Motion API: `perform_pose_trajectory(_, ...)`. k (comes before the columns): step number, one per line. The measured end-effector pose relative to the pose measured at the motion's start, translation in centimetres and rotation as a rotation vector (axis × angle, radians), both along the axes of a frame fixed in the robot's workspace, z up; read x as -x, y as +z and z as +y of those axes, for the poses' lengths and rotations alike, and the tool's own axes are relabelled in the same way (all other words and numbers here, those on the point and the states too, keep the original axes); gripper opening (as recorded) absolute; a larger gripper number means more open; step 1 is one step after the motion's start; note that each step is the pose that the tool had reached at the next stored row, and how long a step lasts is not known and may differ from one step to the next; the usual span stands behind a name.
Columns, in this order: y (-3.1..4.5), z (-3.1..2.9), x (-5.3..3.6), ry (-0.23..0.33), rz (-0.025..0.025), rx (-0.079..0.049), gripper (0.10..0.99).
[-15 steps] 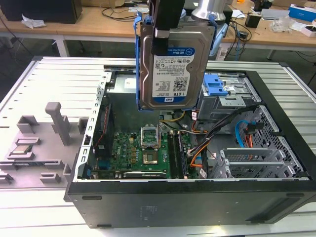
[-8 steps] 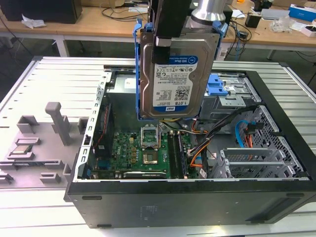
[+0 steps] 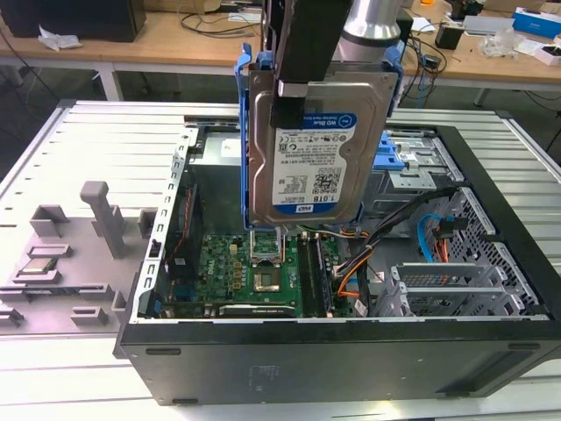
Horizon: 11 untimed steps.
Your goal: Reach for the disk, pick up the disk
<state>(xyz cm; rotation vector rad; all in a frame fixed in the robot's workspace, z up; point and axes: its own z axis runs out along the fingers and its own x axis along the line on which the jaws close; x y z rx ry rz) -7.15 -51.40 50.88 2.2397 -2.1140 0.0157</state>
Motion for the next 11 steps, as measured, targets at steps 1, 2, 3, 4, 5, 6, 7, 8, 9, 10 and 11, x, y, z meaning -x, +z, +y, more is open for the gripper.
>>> perform_pose_trajectory(1, 0.00, -0.17, 0.00, 0.000, -0.0001, 0.000, 0.365)
perform_pose_trajectory(2, 0.00, -0.39, 0.00, 0.000, 0.0000, 0.000, 0.365)
perform_pose_trajectory(3, 0.00, -0.71, 0.00, 0.000, -0.0001, 0.000, 0.365)
perform_pose_trajectory(4, 0.00, -1.14, 0.00, 0.000, 0.0000, 0.000, 0.365)
perform_pose_trajectory(5, -0.01, -1.31, 0.00, 0.000, -0.0001, 0.000, 0.365)
perform_pose_trajectory(6, 0.00, -1.50, 0.00, 0.000, 0.0000, 0.000, 0.365)
perform_pose_trajectory(7, 0.00, -1.80, 0.00, 0.000, -0.0001, 0.000, 0.365)
perform_pose_trajectory(8, 0.00, -2.04, 0.00, 0.000, -0.0001, 0.000, 0.365)
perform_pose_trajectory(9, 0.00, -2.24, 0.00, 0.000, 0.0000, 0.000, 0.365)
perform_pose_trajectory(10, 0.00, -2.56, 0.00, 0.000, 0.0000, 0.000, 0.365)
perform_pose_trajectory(11, 0.00, -2.79, 0.00, 0.000, -0.0001, 0.000, 0.365)
